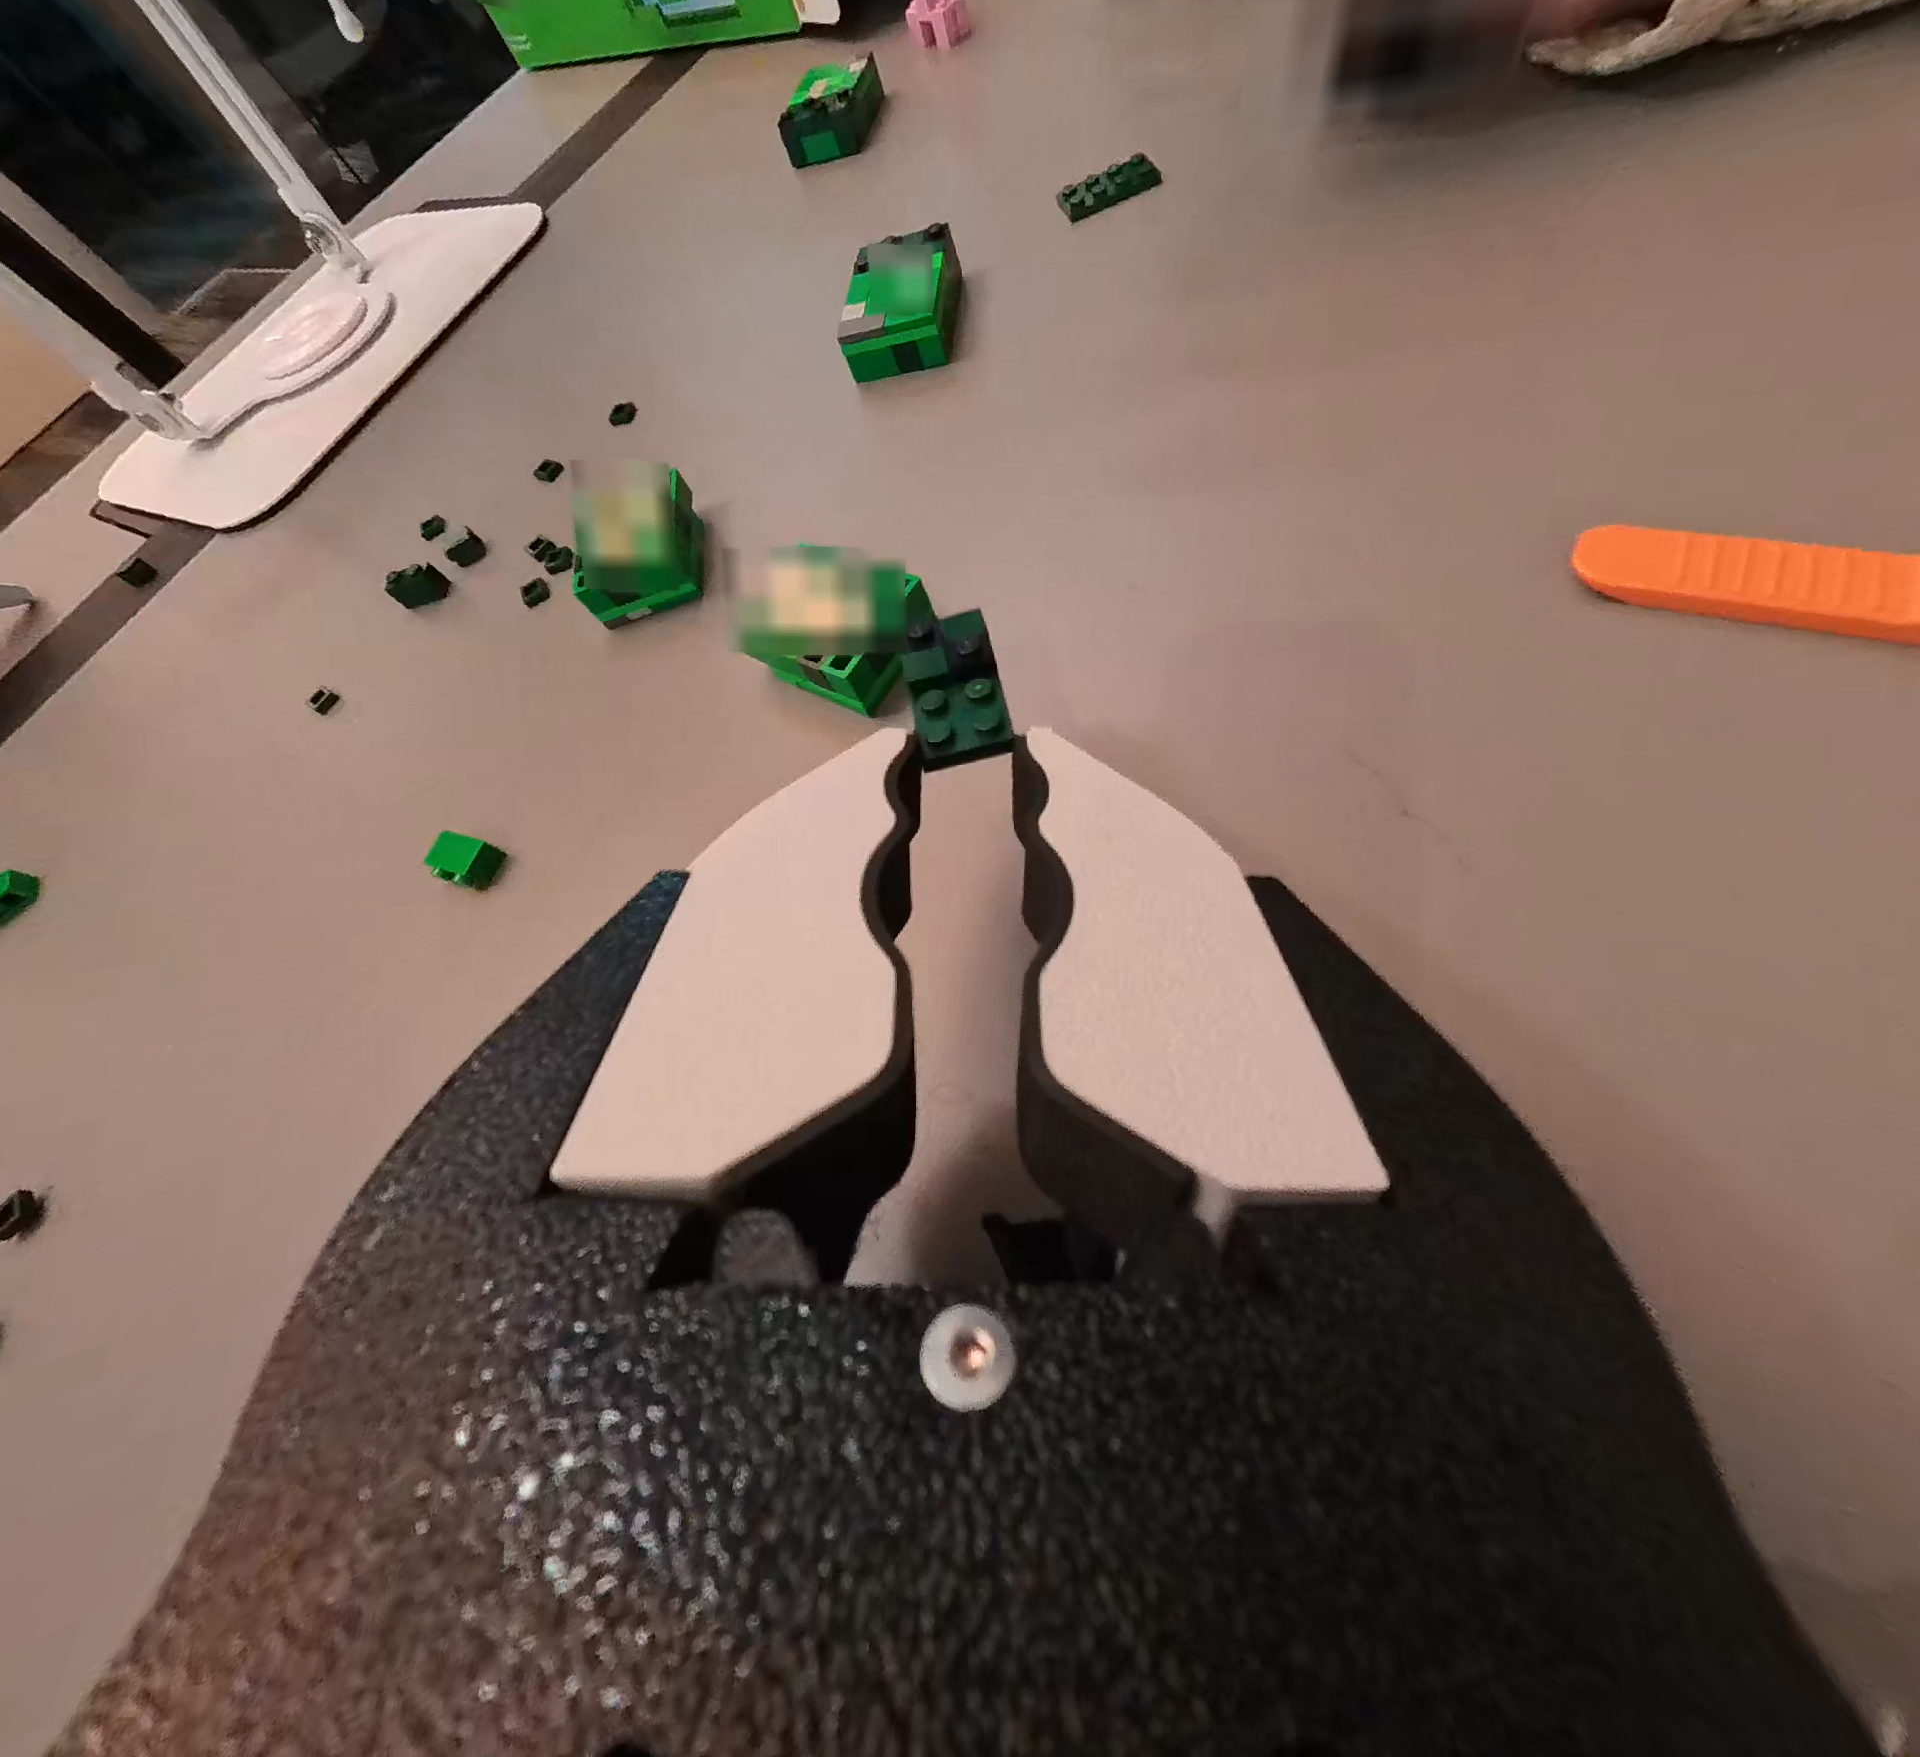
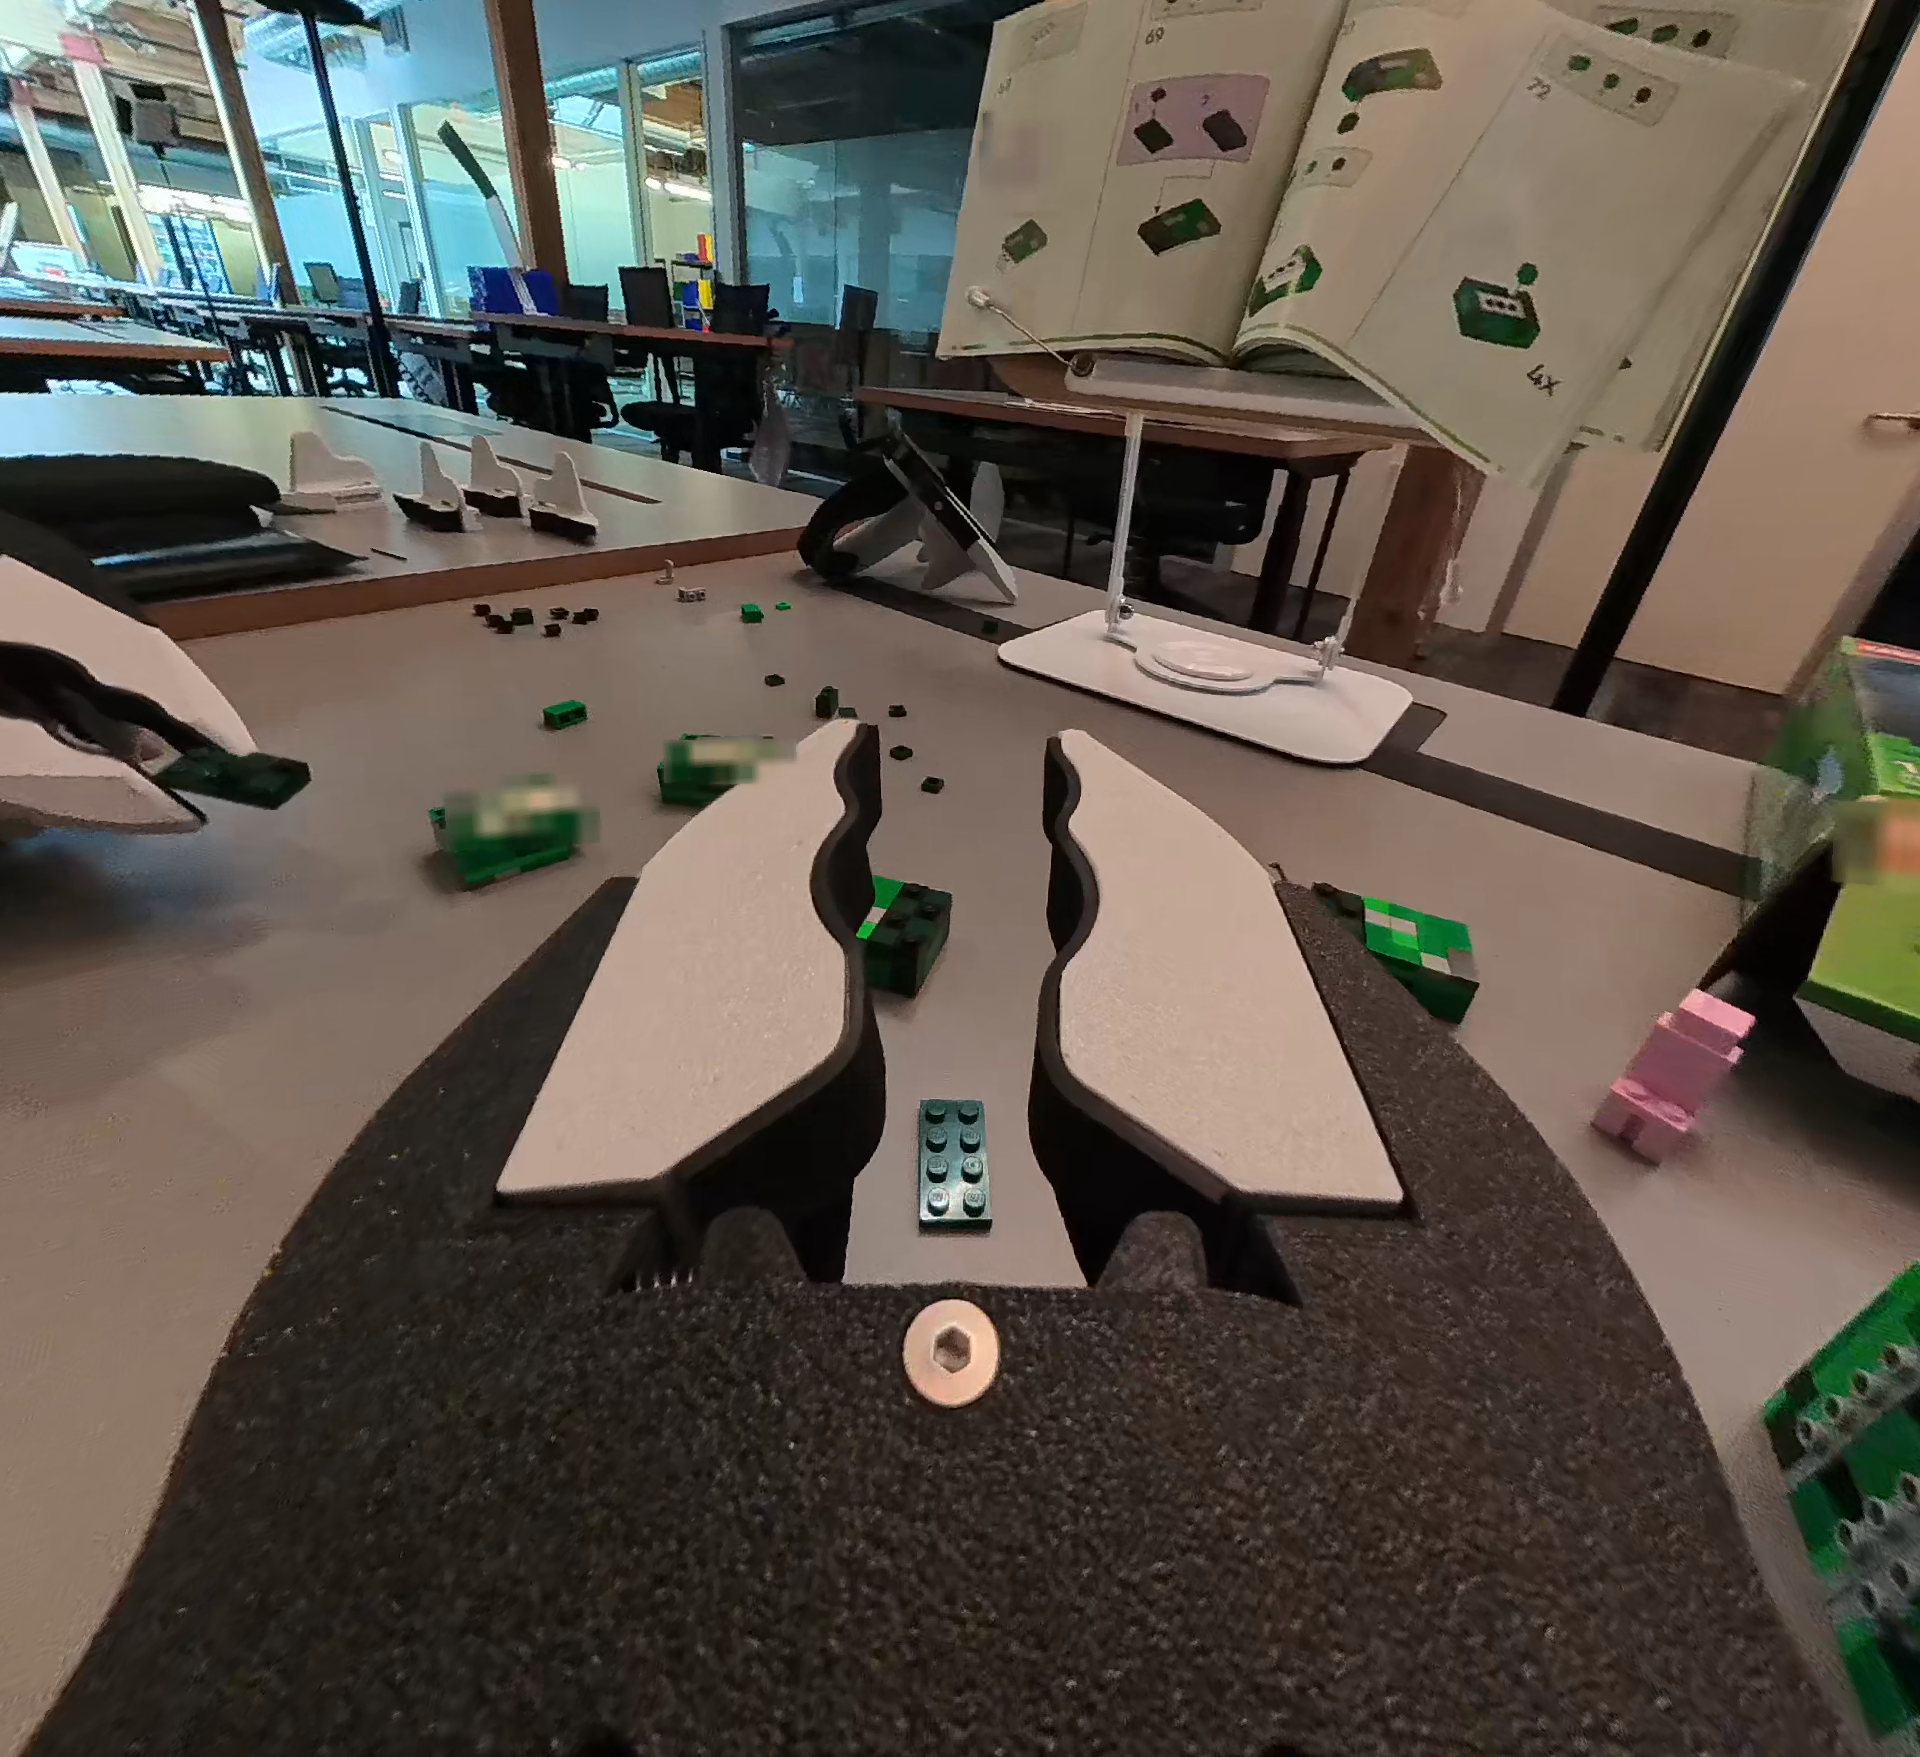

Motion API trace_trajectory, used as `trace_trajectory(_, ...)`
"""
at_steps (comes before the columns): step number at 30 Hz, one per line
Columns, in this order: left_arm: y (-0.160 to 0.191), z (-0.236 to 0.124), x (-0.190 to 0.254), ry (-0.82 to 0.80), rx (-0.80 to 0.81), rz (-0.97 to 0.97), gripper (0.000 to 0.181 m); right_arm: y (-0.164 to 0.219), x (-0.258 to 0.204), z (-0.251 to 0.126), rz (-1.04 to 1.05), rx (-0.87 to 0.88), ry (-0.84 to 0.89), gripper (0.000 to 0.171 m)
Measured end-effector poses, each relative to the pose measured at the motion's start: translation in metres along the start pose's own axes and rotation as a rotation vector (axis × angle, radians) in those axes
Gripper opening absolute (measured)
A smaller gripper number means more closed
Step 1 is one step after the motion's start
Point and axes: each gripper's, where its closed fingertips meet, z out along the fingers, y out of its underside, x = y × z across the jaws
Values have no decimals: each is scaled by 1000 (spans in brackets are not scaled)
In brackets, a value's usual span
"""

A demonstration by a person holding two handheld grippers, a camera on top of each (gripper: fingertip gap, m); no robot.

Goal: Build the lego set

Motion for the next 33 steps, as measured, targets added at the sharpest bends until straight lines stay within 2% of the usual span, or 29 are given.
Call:
trace_trajectory(27, -3, 3, 3, -3, 0, 22, 16, 6, -5, 4, -13, -38, -32, 23)
trace_trajectory(30, -2, 7, 2, -6, -17, 18, 16, 11, -24, 18, 30, -132, -175, 19)
trace_trajectory(33, -1, 7, 2, -7, -22, 18, 16, 3, -53, 51, 28, -203, -364, 19)
